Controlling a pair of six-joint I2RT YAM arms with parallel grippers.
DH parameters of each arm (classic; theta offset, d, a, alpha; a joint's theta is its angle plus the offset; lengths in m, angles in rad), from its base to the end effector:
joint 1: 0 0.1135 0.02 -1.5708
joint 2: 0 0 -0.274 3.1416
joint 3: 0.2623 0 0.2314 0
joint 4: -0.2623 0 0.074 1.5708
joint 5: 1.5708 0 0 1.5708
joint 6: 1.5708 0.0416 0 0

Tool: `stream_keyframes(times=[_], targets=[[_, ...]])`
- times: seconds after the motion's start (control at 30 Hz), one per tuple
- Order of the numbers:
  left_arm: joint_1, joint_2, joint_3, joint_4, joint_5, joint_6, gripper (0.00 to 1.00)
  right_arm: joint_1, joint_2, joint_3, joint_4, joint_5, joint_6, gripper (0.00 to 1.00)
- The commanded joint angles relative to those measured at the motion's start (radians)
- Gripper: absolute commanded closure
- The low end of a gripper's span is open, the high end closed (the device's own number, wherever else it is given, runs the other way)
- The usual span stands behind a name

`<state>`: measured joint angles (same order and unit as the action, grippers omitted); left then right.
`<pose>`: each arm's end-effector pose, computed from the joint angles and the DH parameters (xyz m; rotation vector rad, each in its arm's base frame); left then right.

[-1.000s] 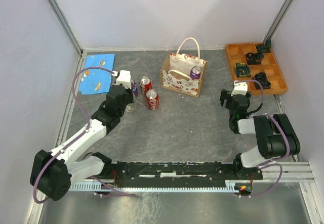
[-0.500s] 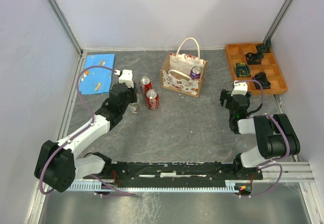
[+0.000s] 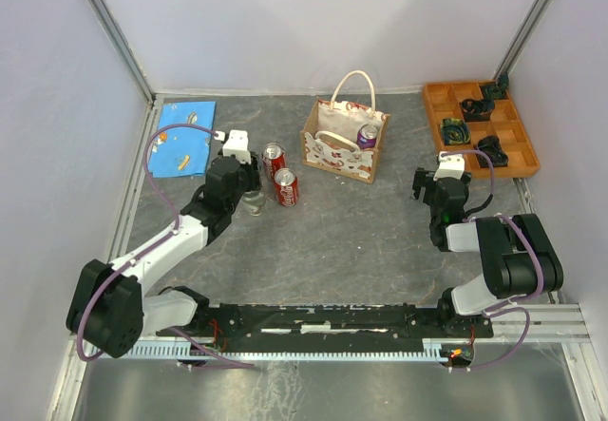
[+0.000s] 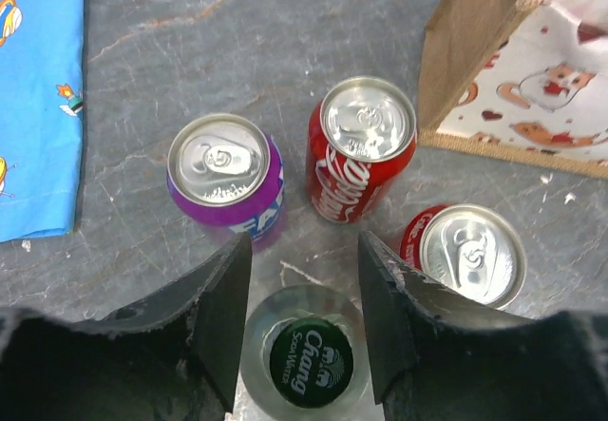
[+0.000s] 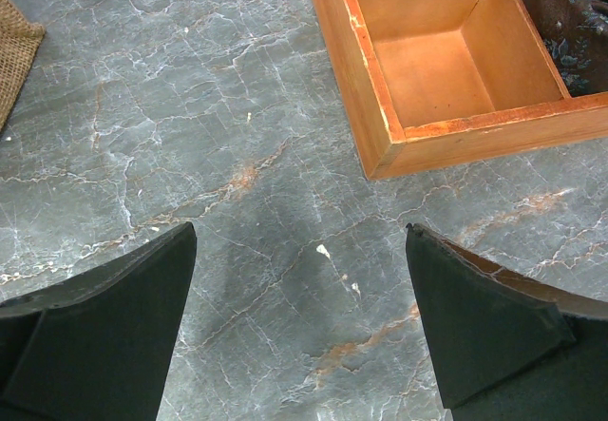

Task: Take the beverage out of the canvas bag

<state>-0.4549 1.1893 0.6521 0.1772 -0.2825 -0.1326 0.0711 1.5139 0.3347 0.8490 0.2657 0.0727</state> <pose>0.2273 -0.0983 0.2648 0.1209 1.9140 -0.1227 0.2533 0.0071 0.1664 0.1813 1.8832 -0.1544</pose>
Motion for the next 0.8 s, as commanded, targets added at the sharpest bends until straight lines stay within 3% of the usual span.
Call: stream_keyframes(times=[0.0,0.1,0.33,0.53,0.77], targets=[[0.003,-0.021,0.025,0.128,-0.026,-0.031,0.42,0.0,0.0,0.028,0.025,-0.006,-0.014,0.01],[0.002,-0.018,0.031,0.13,-0.033,-0.031,0.32,0.001,-0.001,0.029,0.024,-0.006,-0.014,0.01],[0.003,-0.007,0.142,0.12,-0.016,0.029,0.31,0.0,0.0,0.029,0.024,-0.006,-0.014,0.01],[0.003,0.119,0.428,0.057,0.126,0.067,0.32,0.0,0.0,0.029,0.024,-0.006,-0.014,0.01],[-0.023,0.421,0.827,-0.054,0.384,0.059,0.32,0.001,-0.001,0.029,0.024,-0.006,-0.015,0.01]])
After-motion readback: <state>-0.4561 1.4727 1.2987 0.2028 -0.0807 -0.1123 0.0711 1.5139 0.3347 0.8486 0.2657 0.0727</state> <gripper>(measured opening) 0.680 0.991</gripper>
